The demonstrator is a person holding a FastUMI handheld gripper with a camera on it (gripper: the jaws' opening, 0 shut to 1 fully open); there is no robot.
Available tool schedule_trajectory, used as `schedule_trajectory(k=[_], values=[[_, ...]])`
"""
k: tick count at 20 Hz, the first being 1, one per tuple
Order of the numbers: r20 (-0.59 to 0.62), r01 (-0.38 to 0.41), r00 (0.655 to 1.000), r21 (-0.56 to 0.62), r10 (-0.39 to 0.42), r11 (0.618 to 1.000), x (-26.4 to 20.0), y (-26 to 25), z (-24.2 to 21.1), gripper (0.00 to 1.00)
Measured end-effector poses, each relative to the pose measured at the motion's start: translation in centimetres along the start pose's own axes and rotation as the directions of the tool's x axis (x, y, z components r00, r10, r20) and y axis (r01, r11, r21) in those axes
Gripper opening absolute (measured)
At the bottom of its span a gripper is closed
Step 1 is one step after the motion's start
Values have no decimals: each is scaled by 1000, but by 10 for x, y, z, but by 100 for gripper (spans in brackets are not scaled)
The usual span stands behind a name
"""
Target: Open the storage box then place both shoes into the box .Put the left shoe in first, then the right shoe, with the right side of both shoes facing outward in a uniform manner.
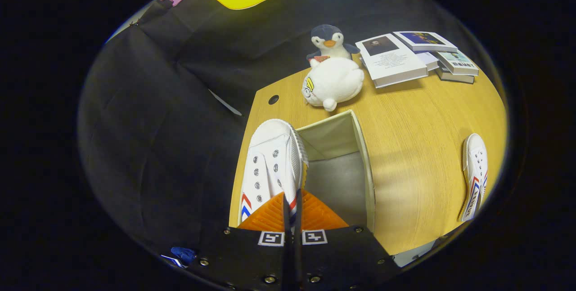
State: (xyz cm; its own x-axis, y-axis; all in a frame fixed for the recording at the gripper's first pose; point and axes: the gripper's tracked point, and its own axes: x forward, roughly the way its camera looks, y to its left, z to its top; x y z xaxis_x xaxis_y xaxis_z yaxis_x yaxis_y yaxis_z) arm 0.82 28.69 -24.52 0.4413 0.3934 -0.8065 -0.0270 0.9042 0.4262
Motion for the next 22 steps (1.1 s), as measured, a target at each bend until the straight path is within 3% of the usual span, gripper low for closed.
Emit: schedule_trajectory(k=[12, 14, 15, 17, 20, 22], values=[[-82, 84, 993, -34, -87, 996, 50, -11, -36, 0], [-89, 60, 994, -48, -64, 997, 53, -6, -40, 1], [-78, 2, 997, -42, -5, 999, 52, 6, -36, 9], [-41, -78, 996, -42, 77, 996, 43, 25, -25, 46], [15, -93, 995, -112, 95, 989, 21, 26, -6, 98], [38, -96, 994, -149, 103, 984, 4, 20, 2, 98]])
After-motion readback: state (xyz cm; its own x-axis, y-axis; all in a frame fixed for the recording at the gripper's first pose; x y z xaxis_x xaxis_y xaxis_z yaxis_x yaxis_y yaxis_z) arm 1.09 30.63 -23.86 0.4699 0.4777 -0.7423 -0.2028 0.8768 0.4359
